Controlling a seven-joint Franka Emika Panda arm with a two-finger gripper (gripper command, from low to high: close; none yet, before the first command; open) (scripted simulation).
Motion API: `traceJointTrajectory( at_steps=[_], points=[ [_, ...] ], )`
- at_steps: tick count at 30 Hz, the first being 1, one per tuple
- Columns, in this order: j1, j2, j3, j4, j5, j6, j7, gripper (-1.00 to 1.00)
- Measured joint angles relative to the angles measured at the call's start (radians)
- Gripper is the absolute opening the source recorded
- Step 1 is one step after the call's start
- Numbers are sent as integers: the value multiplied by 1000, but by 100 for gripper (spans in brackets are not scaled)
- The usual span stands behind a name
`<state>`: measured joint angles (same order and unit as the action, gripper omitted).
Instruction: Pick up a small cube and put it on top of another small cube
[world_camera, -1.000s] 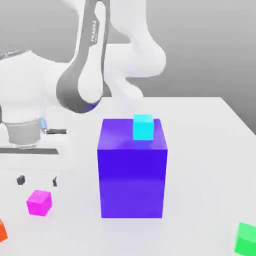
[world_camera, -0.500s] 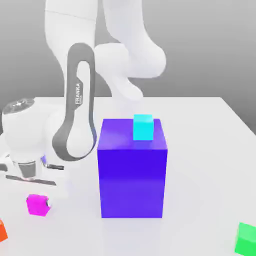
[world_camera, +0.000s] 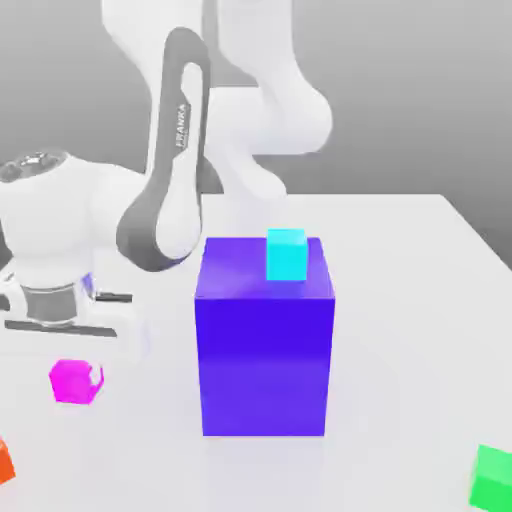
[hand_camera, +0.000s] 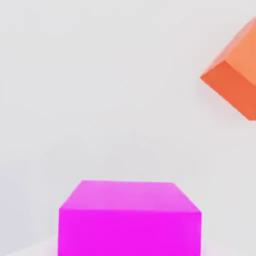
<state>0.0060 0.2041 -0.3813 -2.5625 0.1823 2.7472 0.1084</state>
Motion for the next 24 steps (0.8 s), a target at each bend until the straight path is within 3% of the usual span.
traceJointTrajectory(
  at_steps=[15, 19, 20, 24],
  points=[
    [377, 51, 371, 250, -187, -182, -166, -100],
    [462, 190, 433, 330, -224, -123, -179, -100],
    [468, 214, 436, 337, -229, -106, -178, 100],
    [468, 214, 436, 337, -229, -106, -178, 100]
  ],
)
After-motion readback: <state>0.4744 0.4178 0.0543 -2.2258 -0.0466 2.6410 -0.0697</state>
